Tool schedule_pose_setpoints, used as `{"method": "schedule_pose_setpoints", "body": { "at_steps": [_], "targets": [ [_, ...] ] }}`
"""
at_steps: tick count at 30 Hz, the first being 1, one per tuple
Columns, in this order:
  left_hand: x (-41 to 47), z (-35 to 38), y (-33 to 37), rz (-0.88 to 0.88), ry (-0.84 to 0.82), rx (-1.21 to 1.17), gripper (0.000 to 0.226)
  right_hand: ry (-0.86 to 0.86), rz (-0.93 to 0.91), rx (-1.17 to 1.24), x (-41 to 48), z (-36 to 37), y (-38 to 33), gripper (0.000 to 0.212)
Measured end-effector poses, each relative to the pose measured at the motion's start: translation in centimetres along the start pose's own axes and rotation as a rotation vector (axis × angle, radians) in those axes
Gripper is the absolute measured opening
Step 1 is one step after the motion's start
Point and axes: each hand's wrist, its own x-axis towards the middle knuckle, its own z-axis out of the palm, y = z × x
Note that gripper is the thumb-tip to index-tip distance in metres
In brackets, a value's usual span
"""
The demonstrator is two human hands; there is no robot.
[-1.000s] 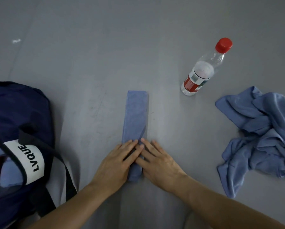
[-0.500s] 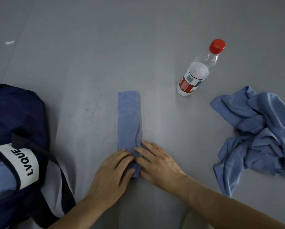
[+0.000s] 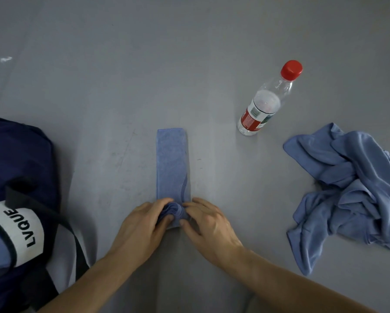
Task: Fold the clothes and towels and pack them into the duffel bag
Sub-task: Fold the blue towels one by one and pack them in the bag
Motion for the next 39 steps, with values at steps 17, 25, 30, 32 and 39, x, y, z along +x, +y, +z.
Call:
{"method": "schedule_pose_setpoints", "body": {
  "at_steps": [17,25,30,32,39],
  "targets": [
    [2.1,0.7,-0.9,-0.019,0.231,0.058,0.032,0.126,-0.314,-0.563,1.9,0.9,1.5,0.052],
    [0.5,1.5,-2.3,0.346,0.175,0.281,0.047,0.144,-0.270,-0.581,2.1,0.5,1.0,0.046],
    [0.3,1.6,-3.6,0.264,-0.063,0.354,0.070,0.102,-0.254,-0.698,1.9,0.3,0.3,0.052],
    [0.8,1.3,-3.5,0.249,-0.055,0.329,0.066,0.105,-0.246,-0.701,2.0,0.3,0.2,0.052],
    [1.2,0.0,-2.1,0.102,-0.014,0.111,0.056,0.074,-0.214,-0.456,2.8,-0.4,0.7,0.050]
  ]
}}
